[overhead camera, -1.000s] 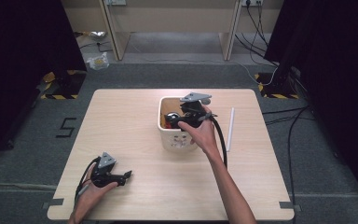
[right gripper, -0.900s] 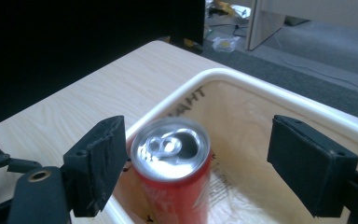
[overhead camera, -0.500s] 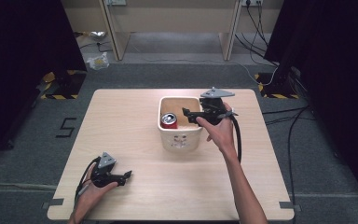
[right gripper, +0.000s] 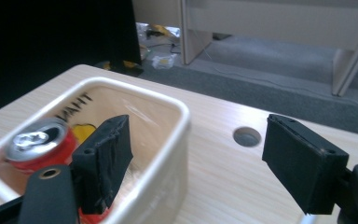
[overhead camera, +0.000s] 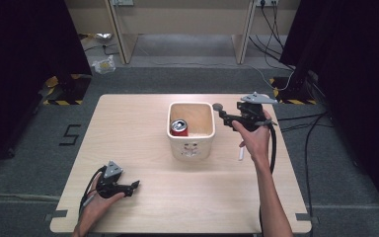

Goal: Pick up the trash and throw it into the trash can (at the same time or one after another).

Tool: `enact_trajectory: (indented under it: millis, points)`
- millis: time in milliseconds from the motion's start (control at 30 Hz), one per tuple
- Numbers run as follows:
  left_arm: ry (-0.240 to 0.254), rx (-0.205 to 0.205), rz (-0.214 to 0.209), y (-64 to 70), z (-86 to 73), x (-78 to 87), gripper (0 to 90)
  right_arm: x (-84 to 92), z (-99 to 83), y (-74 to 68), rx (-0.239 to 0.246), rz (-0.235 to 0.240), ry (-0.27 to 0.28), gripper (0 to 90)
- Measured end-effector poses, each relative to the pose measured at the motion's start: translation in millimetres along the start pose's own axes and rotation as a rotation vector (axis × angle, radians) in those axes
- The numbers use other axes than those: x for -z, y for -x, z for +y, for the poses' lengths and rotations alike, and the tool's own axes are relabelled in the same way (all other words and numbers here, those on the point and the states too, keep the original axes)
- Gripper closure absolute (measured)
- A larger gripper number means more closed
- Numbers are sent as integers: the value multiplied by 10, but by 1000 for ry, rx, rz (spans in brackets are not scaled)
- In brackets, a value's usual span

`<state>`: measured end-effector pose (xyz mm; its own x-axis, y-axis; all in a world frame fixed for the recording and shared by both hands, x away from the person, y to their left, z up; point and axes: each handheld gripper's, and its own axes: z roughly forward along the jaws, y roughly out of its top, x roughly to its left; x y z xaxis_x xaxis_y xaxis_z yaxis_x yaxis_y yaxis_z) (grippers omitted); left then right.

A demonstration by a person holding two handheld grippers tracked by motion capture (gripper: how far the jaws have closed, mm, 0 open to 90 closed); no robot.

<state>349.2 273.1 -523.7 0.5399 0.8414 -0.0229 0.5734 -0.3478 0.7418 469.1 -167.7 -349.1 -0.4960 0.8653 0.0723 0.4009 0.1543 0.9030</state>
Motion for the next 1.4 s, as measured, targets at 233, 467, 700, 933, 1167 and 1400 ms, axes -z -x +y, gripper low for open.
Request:
enact_trajectory:
  millis: [233, 467, 700, 933, 1167, 1400]
  points:
    - [1, 0, 0, 1, 0, -1, 132, -20, -189, 233, -27, -77, -39, 237]
    - [0, 0, 0, 1, 0, 0, 132, -95, -321, 373, -45, -112, -62, 199]
    - [0, 0, 0, 1, 0, 0, 132, -188, -474, 475, -57, -137, -103, 250]
    - [1, 0, 0, 1, 0, -1, 132, -272, -606, 582, -90, -171, -129, 297]
    - [0, 0, 0, 0, 0, 0, 132, -347, -713, 647, -116, -195, -144, 315]
    - [0, 0, 0, 0, 0, 0, 132, -433, -818, 722, -126, -210, -171, 402]
